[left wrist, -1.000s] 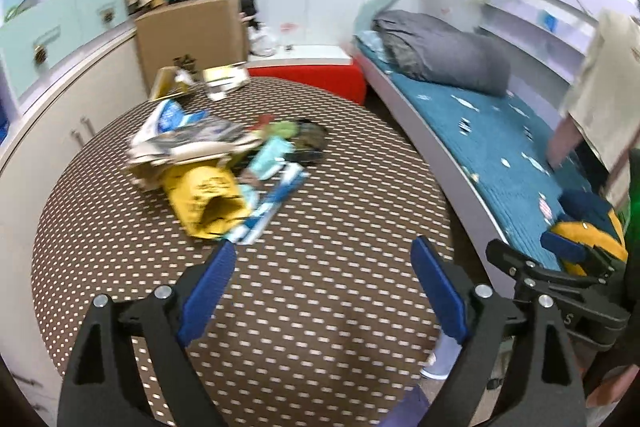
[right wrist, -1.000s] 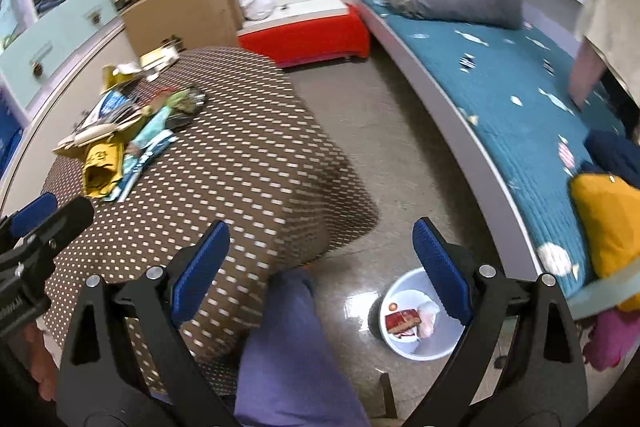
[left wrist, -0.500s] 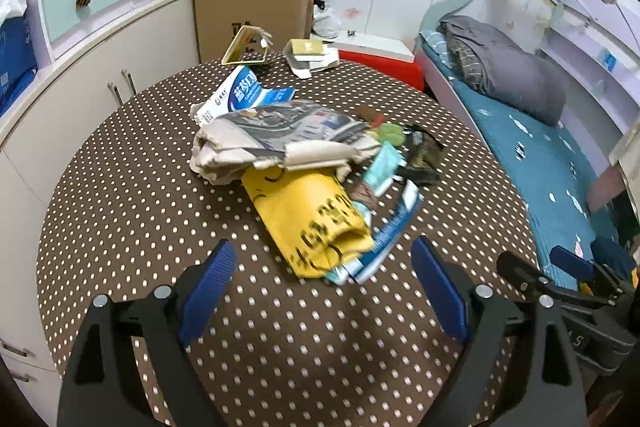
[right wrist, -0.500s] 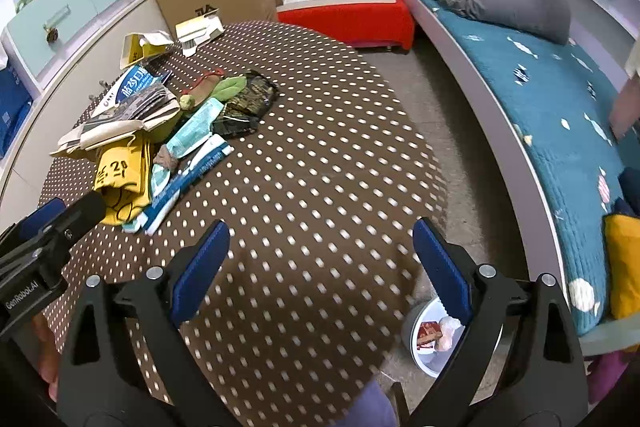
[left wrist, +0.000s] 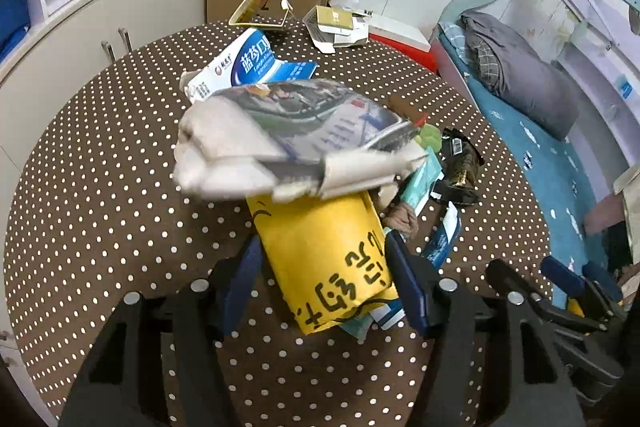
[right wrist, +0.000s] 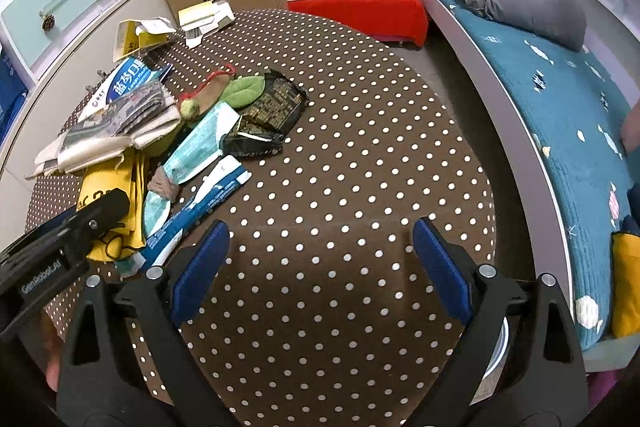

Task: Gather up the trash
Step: 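Grasp the yellow paper bag with left gripper while right grasps the blue-white packaging strip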

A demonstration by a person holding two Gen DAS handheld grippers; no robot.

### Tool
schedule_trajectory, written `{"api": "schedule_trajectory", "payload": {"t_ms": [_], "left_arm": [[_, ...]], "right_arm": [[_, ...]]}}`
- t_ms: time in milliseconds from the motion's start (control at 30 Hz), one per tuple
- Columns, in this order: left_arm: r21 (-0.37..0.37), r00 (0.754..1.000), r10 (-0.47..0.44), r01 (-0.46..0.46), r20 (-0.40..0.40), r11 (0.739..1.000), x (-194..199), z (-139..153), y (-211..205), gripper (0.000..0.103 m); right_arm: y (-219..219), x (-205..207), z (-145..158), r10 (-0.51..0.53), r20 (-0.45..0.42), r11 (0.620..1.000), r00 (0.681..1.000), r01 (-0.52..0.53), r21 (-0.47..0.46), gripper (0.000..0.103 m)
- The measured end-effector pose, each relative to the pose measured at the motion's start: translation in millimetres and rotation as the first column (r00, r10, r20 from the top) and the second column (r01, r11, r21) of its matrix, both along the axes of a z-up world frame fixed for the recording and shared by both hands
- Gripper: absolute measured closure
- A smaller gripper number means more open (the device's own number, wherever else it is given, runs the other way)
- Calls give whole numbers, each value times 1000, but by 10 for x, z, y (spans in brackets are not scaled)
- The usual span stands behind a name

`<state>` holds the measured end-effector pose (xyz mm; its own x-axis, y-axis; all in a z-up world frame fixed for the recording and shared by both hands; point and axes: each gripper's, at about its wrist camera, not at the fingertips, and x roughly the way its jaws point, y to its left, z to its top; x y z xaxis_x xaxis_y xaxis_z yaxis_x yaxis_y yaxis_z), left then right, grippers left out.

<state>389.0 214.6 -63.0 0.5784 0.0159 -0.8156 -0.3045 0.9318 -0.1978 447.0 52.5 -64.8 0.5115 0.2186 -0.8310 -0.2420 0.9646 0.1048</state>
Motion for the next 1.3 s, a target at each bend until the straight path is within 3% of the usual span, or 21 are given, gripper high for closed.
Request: {"api": "schedule_trajectory", "payload": {"t_ms": [133, 267, 467, 633, 800, 933, 1000, 1100, 1233, 1300], "left_arm": [[49, 1000, -14, 13, 19, 999, -152, 85, -15, 64], [38, 999, -30, 30, 13, 999, -352, 82, 49, 69], [77, 999, -45, 43, 20, 996, -674, 112, 141, 69], [117, 998, -60, 59, 3, 991, -755, 62, 232, 47], [89, 999, -21, 24, -32, 996, -587, -52, 348, 47], [63, 999, 13, -11, -29, 998, -554, -78, 438, 47], [68, 1000, 13, -12, -15, 998, -576, -61, 466, 49], [65, 999, 43, -41, -27, 997, -552, -95, 558, 66], [42, 998, 66, -66, -14, 997, -559, -84, 650, 73], [47, 997, 76, -75, -15, 996, -567, -81, 672, 75]], "right_arm": [[51, -45, -10, 5, -5, 1000, 1000, -5, -1, 12], [111, -90, 8, 10, -6, 1000, 1000, -10, 11, 12], [370, -78, -40, 52, -14, 999, 999, -52, 1, 12], [555, 8, -95, 45, 11, 998, 999, -45, -35, 12], [712, 96, -149, 35, 37, 994, 999, -31, -101, 12], [617, 124, -79, 17, 11, 1000, 1000, -17, -17, 12], [563, 108, -12, 16, 17, 1000, 1000, -16, 13, 12], [585, 161, 2, 7, -9, 999, 1000, -6, 54, 12], [792, 235, -116, 9, -7, 999, 1000, -9, -35, 11], [891, 203, -148, 39, 26, 995, 999, -37, -94, 20]]}}
